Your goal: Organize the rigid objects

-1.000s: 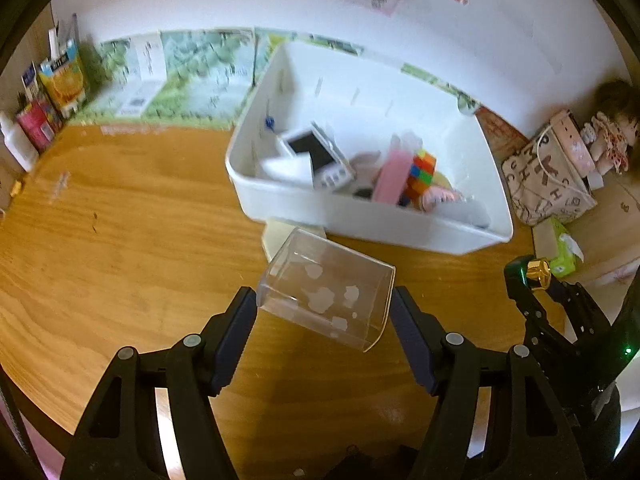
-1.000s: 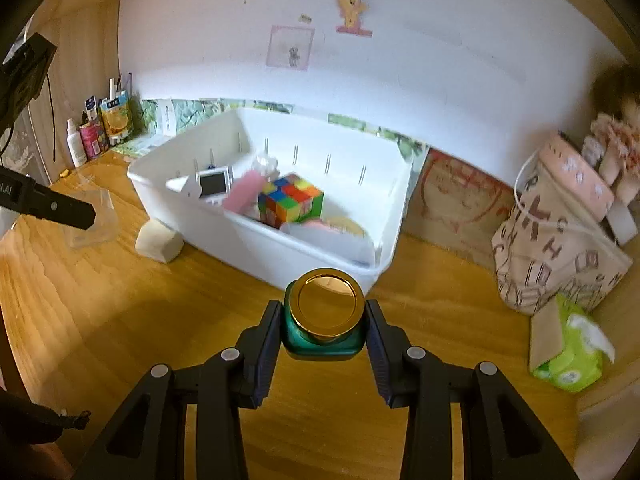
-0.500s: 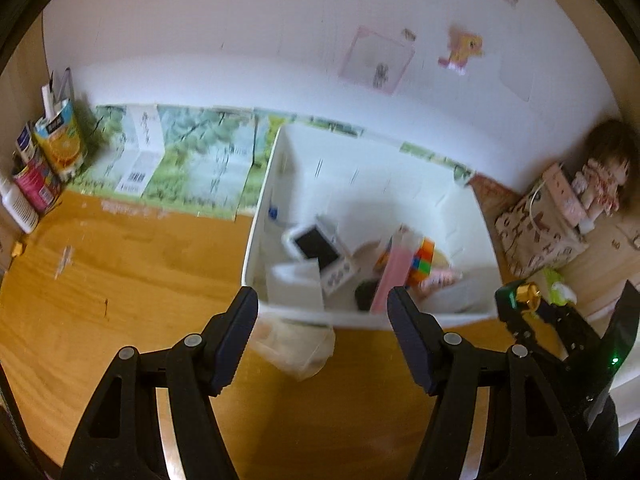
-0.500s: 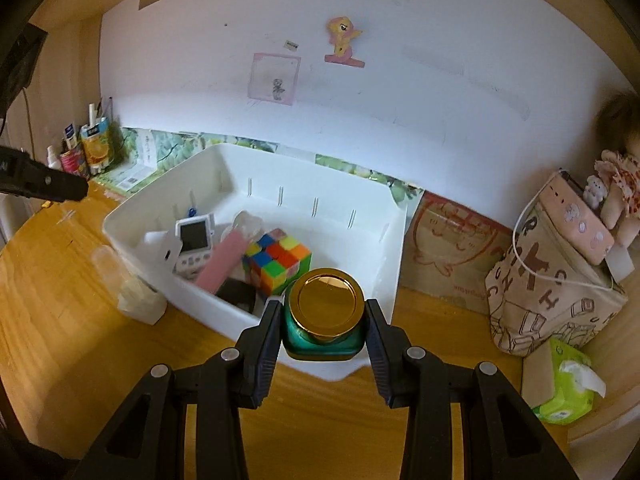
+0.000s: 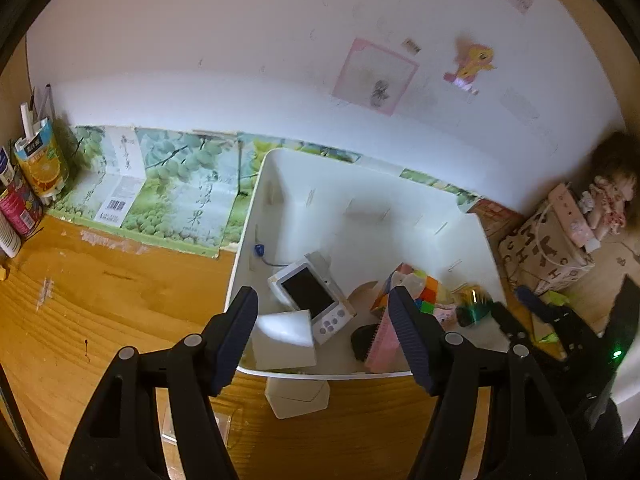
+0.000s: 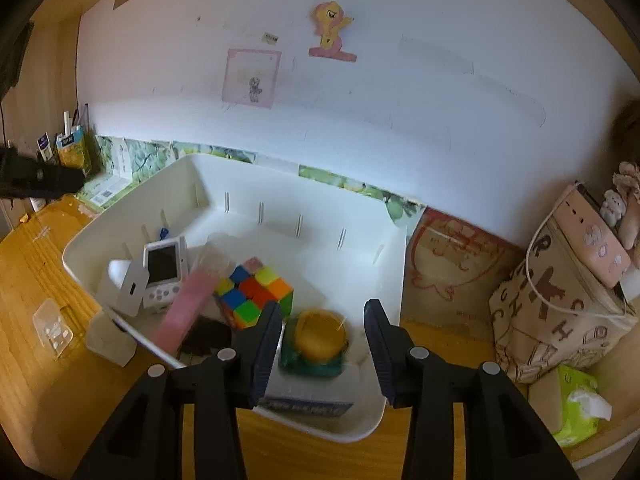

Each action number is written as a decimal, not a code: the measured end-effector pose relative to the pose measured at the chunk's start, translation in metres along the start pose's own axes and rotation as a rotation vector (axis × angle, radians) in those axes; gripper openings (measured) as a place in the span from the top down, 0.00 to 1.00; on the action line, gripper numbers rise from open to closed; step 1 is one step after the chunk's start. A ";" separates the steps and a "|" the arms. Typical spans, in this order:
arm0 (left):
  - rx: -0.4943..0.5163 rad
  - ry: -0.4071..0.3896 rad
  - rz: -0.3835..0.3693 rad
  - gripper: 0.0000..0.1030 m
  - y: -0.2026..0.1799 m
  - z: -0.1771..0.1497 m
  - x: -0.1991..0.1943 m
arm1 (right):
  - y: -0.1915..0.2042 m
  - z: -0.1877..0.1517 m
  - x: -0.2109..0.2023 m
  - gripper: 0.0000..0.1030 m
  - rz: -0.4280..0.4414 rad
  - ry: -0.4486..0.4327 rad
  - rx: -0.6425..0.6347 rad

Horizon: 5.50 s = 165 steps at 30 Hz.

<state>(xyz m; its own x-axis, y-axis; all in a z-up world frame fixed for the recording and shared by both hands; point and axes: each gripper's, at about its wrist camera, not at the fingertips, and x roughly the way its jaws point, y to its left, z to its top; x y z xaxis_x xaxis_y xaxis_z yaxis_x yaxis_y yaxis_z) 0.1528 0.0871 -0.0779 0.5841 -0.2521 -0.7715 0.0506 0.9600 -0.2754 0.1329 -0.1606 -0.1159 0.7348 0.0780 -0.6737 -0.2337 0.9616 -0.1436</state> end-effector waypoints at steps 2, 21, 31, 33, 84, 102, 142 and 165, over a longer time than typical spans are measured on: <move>-0.027 0.012 0.026 0.29 0.003 -0.001 0.004 | -0.005 0.002 0.000 0.43 0.007 -0.004 0.011; -0.213 -0.023 0.155 0.20 0.045 -0.032 -0.052 | 0.023 0.000 -0.025 0.22 0.098 0.011 -0.017; -0.313 -0.038 0.232 0.20 0.082 -0.080 -0.091 | 0.065 0.000 -0.040 0.21 0.187 0.004 -0.065; -0.326 -0.033 0.248 0.20 0.088 -0.089 -0.098 | 0.077 -0.002 -0.041 0.21 0.215 0.013 -0.085; 0.119 0.600 -0.034 0.20 0.102 -0.097 0.060 | 0.183 -0.045 0.059 0.16 0.157 0.316 0.223; 0.169 0.524 -0.054 0.33 0.107 -0.080 0.061 | 0.188 -0.039 0.068 0.28 0.156 0.287 0.255; 0.204 0.234 0.065 0.33 0.010 -0.066 -0.038 | 0.083 -0.010 -0.068 0.38 0.177 0.028 0.111; 0.111 0.080 0.104 0.33 -0.025 -0.047 -0.036 | 0.008 -0.054 -0.042 0.30 0.265 0.226 0.218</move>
<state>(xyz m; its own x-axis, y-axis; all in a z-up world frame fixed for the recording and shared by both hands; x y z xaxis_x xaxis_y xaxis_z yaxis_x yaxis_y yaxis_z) 0.0923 0.0658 -0.0705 0.5243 -0.1551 -0.8373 0.0847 0.9879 -0.1300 0.0653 -0.1704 -0.1281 0.5036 0.2937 -0.8125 -0.2377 0.9512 0.1965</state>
